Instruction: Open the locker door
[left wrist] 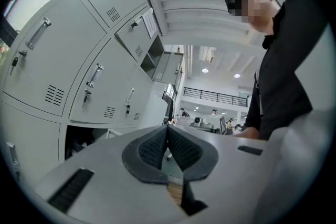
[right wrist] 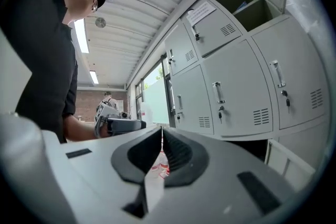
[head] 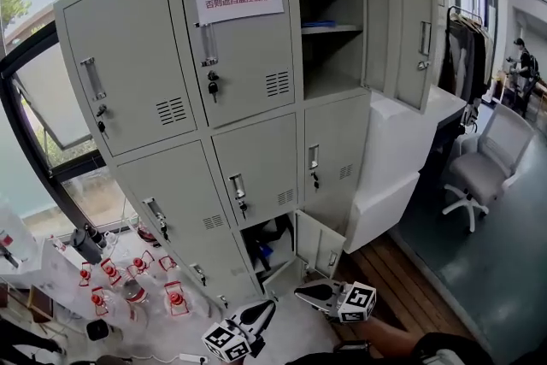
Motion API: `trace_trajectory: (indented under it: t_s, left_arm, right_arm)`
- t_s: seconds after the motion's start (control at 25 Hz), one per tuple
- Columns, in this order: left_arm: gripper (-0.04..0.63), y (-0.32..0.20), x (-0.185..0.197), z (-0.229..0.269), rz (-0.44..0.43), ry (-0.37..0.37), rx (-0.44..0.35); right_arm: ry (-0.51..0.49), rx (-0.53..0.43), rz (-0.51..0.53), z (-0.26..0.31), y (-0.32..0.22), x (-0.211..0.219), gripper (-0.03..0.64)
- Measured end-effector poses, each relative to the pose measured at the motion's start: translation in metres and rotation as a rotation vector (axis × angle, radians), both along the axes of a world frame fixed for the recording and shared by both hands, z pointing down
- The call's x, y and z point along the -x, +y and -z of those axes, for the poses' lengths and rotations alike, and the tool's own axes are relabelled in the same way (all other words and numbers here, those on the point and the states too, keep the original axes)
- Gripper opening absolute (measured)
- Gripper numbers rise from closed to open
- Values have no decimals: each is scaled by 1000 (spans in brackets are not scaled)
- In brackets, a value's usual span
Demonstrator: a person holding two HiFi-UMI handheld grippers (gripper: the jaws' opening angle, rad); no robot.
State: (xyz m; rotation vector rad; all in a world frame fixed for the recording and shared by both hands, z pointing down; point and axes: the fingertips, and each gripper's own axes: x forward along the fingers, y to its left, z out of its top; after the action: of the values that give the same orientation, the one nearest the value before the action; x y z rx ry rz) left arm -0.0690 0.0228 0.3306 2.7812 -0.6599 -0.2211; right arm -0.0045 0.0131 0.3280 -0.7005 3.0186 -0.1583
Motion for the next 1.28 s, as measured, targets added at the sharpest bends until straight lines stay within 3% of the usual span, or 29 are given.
trace_trajectory:
  t_s: [0.12,0.28,0.64,0.88,1.0,1.28]
  left_arm:
    - [17,16,-5,0,26,-15,36]
    - [16,41,-32,10,31,-11,27]
    - [17,106,-59,-2,114,-50,84]
    - [17,154,-75,-28,145,-65,145]
    - [17,162,-78,-35,145,-56,174]
    - [17,158,-96,-23,109,-22,120]
  right_arm:
    - [-15,0,56,3,16,-4,17]
    - [-38,44,119,-3,44,-27,14]
    - [-123,72,152,-11,100,-68,12]
    - [-125,169,182,-51,141,-83,11]
    - [-139,160,194,-45,152,-82,12]
    - [-113,118,161,-35,149,-97,12]
